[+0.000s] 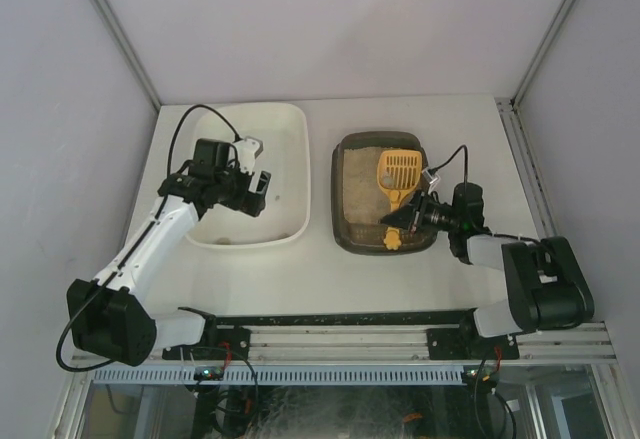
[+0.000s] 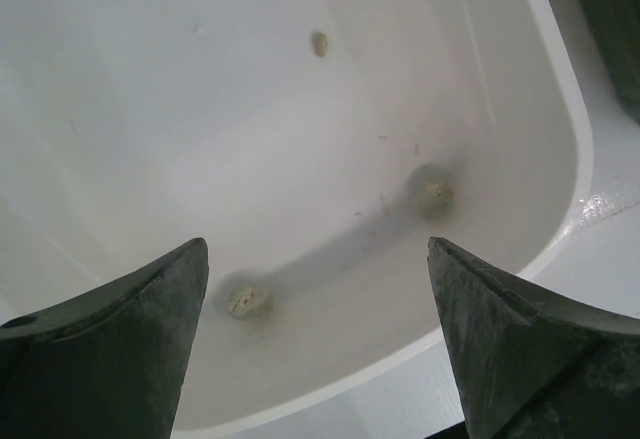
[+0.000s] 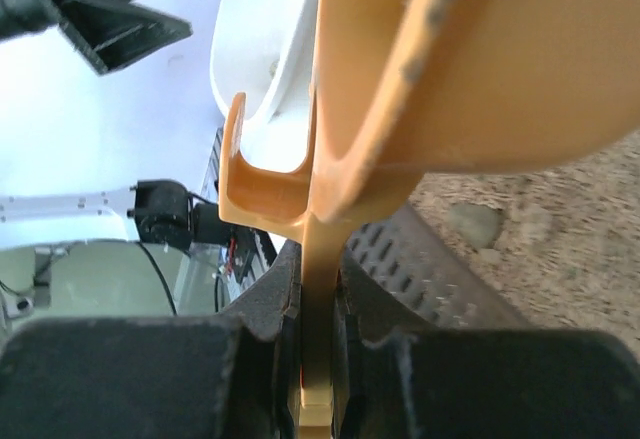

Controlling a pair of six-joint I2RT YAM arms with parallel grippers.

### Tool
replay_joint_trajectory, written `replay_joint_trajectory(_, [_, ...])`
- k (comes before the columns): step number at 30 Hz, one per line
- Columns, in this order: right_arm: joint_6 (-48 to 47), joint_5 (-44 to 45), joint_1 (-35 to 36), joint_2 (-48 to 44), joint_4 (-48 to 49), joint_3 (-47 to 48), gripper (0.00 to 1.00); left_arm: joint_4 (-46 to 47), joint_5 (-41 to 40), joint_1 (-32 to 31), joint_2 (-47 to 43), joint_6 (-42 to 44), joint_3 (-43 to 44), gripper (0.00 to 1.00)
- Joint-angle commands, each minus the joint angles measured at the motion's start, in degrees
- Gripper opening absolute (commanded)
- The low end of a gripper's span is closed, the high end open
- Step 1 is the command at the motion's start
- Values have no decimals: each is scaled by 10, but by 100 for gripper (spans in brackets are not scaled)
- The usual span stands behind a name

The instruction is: Clean the litter box

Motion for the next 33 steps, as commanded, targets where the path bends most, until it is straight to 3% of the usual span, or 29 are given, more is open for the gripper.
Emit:
replay_joint_trajectory(1, [37,-22,15,50,85,11,0,26,-21,-4,-9,18,-13,94])
replay_joint_trajectory(3, [27,-20,29,51,70,19,0,27,-20,-4,-10,19,-14,94])
replay_joint_trajectory(8, [74,-27,-12,67,130,13,0,30,-20,-4,-14,22,-18,94])
replay_joint_trajectory(13, [54,-34,16,72,81,36,0,33,-20,-4,-12,26,-20,94])
replay_joint_trajectory(18, [120,-45,-11,109,158,33,0,39,-42,-4,-12,36,-27,94])
replay_joint_trajectory(23, [48,-36,45,92,31,67,0,38,-59,-4,-13,39,-22,95])
replay_joint_trajectory(28, [149,-61,-18,125,153,50,0,38,-73,-5,-6,46,-21,95])
replay_joint_trajectory(31, [114,-45,22,111,75,66,0,11,-105,5,10,63,5,96])
replay_joint_trajectory(33, [77,-28,49,89,-2,85,0,-20,-71,36,26,70,34,96])
